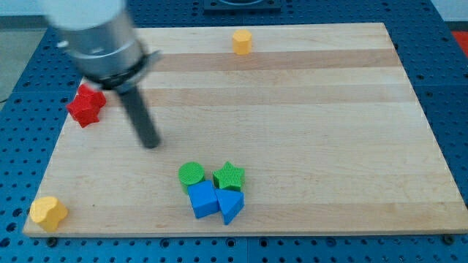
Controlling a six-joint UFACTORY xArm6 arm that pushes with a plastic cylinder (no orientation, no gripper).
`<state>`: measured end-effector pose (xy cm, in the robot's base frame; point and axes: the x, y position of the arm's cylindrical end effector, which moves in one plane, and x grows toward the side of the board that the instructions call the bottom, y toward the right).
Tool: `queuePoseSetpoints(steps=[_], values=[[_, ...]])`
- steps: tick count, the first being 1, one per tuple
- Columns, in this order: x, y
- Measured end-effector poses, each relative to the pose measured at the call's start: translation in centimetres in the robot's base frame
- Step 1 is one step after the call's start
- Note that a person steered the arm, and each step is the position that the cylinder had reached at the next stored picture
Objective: Push the yellow hexagon towards the down
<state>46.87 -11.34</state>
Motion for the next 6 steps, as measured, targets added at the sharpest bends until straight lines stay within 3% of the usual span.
queuePoseSetpoints(steps=[2, 3, 4, 5, 6], values=[[-11.1, 18.7], [-19.1, 22.3], [-25.2, 20.9], [-24.7, 12.9], [-20.0, 6.3]])
